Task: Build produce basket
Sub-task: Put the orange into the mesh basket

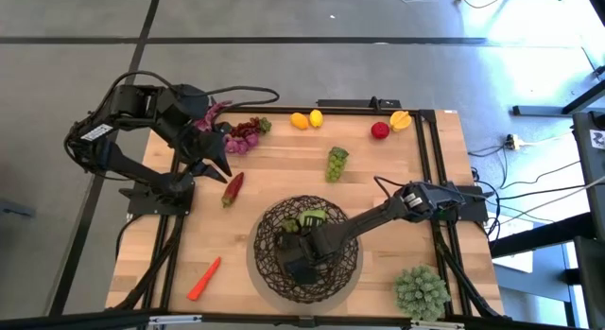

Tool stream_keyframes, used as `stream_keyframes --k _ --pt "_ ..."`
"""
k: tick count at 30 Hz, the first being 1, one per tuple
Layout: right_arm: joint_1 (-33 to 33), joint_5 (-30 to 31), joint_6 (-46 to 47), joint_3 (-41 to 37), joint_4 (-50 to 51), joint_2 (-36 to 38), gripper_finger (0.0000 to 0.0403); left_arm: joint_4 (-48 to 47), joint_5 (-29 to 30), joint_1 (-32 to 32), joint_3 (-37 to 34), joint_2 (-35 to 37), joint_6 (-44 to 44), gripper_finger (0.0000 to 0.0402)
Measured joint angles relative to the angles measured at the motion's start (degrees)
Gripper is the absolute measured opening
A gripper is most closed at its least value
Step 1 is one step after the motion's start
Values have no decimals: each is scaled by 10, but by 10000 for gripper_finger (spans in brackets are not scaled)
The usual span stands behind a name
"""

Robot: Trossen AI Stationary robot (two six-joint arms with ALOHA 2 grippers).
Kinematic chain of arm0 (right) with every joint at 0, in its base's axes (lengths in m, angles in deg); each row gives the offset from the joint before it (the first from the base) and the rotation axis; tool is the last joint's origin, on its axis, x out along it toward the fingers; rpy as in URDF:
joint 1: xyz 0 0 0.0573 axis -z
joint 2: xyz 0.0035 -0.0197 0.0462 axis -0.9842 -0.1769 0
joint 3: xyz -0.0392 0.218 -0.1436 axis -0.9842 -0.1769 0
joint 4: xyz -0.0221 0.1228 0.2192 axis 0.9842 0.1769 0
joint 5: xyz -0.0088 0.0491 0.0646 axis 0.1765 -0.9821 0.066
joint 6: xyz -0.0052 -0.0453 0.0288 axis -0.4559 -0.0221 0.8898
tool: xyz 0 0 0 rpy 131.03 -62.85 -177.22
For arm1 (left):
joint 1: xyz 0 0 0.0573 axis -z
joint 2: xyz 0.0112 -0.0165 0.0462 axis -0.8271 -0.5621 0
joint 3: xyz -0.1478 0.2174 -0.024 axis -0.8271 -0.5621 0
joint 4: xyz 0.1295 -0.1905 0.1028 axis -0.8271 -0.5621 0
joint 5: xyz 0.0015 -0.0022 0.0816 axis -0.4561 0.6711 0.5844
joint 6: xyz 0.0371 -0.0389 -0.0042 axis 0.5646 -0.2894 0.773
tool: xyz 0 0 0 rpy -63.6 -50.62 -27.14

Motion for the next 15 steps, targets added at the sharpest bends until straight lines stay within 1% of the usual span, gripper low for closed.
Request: stream_keyframes --k 3,9,13,15 --pt "5 -21 1 0 1 0 277 0 0 0 0 0 0 76" --pt "7 -14 -19 0 4 0 298 0 0 0 0 0 0 76" --pt "7 -14 -2 0 6 0 303 0 0 0 0 0 0 76" --pt "6 -14 -8 0 7 0 304 0 0 0 0 0 0 76"
